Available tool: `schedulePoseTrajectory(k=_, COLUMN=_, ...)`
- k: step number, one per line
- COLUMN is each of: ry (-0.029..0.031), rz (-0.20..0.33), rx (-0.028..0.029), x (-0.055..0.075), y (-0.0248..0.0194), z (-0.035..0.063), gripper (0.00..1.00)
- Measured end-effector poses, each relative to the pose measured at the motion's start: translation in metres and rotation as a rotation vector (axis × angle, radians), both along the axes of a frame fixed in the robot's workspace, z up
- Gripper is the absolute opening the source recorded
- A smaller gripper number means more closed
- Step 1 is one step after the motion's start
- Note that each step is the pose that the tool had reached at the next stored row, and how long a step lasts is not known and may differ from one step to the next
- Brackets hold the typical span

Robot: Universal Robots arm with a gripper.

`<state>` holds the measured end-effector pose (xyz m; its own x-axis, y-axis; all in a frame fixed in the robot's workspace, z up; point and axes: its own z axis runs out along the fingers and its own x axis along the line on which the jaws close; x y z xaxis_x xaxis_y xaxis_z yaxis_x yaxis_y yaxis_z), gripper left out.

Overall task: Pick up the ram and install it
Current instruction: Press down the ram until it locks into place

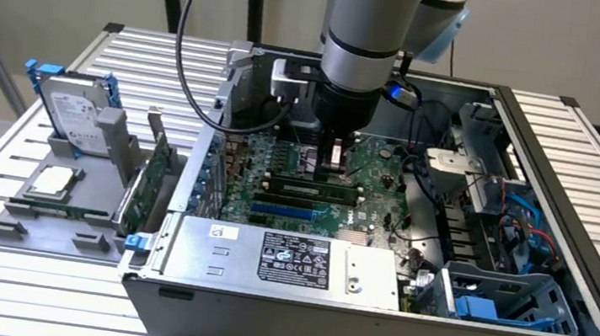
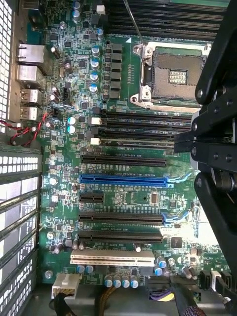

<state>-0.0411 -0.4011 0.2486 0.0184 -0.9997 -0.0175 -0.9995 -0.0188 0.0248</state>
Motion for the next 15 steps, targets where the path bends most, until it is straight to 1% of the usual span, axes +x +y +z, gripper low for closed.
schedulePoseTrajectory(k=5, ry=0.0, rz=0.0, rx=0.0, x=0.0, y=0.0005, z=-0.0015, gripper=0.0)
schedulePoseTrajectory(k=10, ry=0.0, rz=0.0, rx=0.0001, x=0.0, y=0.0025, z=-0.0093, gripper=0.0)
schedulePoseTrajectory(k=15, ry=0.0, rz=0.0, rx=0.0001, x=0.0, y=0.0029, z=-0.0167, gripper=0.0)
